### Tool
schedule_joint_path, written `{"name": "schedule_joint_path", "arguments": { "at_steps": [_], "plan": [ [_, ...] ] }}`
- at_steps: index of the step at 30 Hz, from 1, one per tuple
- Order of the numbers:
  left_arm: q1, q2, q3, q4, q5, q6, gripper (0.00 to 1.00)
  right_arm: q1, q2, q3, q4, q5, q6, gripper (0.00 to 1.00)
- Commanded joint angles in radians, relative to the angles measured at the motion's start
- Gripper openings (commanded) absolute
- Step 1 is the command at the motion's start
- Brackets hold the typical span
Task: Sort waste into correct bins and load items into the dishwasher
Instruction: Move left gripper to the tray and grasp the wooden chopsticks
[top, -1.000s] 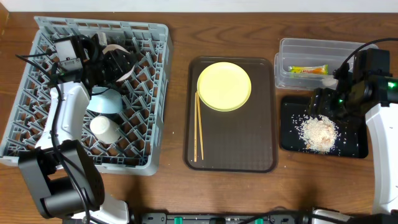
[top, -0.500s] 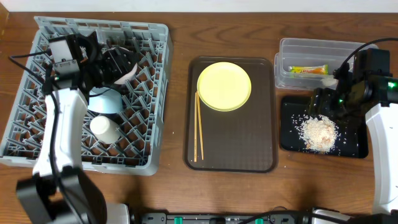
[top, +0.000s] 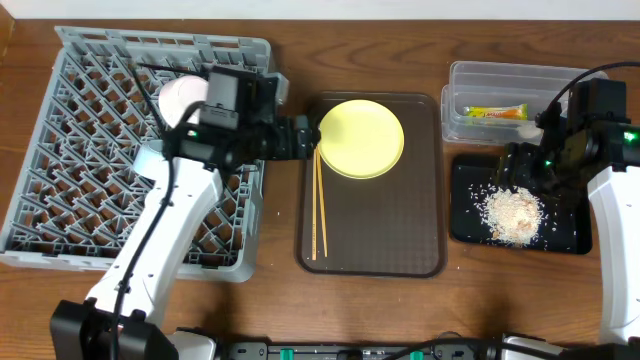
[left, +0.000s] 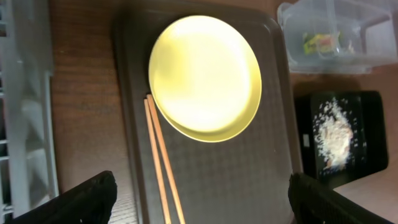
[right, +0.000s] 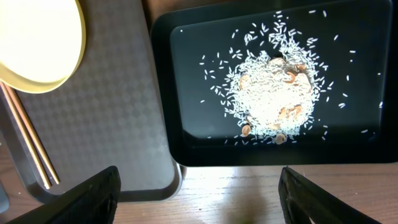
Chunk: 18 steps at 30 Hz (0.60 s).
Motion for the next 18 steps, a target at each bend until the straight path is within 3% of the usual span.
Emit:
{"name": "schedule_joint_path", "arguments": {
  "at_steps": [1, 9, 18],
  "plan": [
    [-0.044, -0.002, -0.002, -0.039, -0.060, 0.014, 0.90, -0.012, -0.015, 0.007, 0.003, 0.003, 0.011, 0.80],
    [-0.233, 0.031, -0.008, -0.194, -0.283, -0.090, 0.87, -0.012, -0.015, 0.007, -0.002, 0.002, 0.011, 0.80],
    [-0.365, 0.164, -0.020, -0.211, -0.338, -0.286, 0.85, -0.012, -0.015, 0.007, -0.013, 0.002, 0.011, 0.82]
  ]
}}
